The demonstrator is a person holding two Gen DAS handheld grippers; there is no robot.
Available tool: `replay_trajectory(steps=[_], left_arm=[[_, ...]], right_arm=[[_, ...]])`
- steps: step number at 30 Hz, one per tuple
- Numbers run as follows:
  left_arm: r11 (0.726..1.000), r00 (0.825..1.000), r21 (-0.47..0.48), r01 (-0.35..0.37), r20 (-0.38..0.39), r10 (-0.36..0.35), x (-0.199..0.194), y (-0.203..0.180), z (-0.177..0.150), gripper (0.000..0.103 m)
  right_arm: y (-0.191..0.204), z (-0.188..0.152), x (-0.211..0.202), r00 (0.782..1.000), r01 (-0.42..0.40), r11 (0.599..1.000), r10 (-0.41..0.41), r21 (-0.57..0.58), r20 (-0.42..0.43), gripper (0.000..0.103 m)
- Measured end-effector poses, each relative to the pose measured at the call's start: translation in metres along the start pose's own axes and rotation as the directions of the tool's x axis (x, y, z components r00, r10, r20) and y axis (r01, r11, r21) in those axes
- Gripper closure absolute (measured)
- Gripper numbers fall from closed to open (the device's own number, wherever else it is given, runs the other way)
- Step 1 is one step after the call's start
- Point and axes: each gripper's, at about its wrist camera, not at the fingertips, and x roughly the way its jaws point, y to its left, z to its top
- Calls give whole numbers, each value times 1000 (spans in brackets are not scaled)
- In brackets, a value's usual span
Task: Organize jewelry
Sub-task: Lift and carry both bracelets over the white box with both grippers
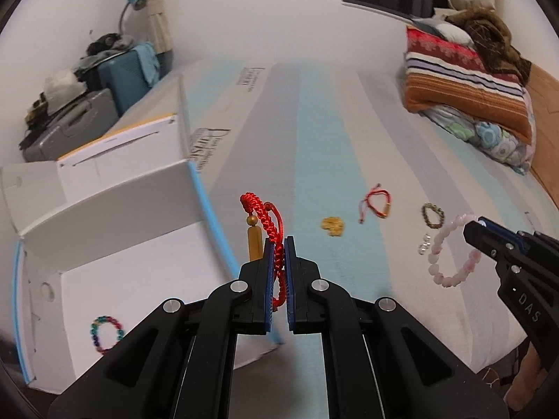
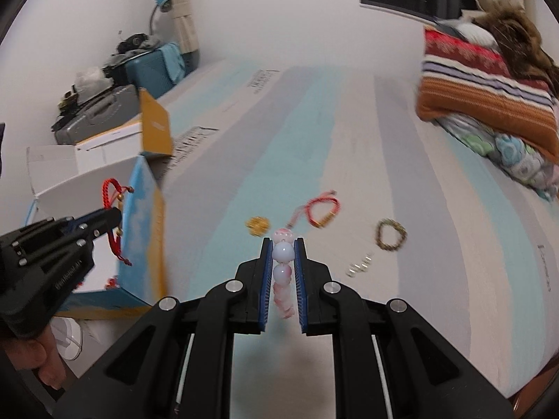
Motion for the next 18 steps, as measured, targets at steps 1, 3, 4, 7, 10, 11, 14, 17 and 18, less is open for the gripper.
replay_trajectory(steps=[1, 3, 4, 7, 10, 11, 14, 17, 18], left_arm=[[1000, 1000, -10, -6, 1, 6, -3, 7, -1, 98], [1000, 1000, -21, -16, 8, 16, -9, 19, -2, 98], [999, 1000, -29, -24, 11, 24, -12, 26, -2, 98], [998, 999, -47, -45, 16, 45, -20, 44, -3, 98], [995, 997, -72, -68, 19, 69, -29, 68, -6, 98], [994, 997, -82, -79, 18, 81, -33, 77, -8, 98], [989, 994, -107, -103, 14, 105, -40, 100, -11, 98], [982, 992, -141, -125, 11, 128, -47, 126, -15, 98], [979, 991, -154, -132, 8, 135, -49, 134, -17, 98]], right_arm=[[8, 3, -1, 1000, -10, 1000, 10, -7, 3, 92], [24, 9, -3, 1000, -25, 999, 25, -26, 12, 92], [32, 12, -4, 999, -31, 999, 32, -34, 15, 92], [54, 20, -5, 998, -51, 997, 52, -59, 22, 92], [80, 25, -7, 997, -74, 993, 77, -87, 27, 92], [86, 26, -8, 996, -81, 992, 84, -94, 29, 92], [114, 31, -9, 993, -109, 986, 114, -125, 33, 92], [141, 33, -10, 989, -136, 979, 143, -155, 33, 92], [148, 33, -11, 988, -142, 976, 149, -163, 32, 92]])
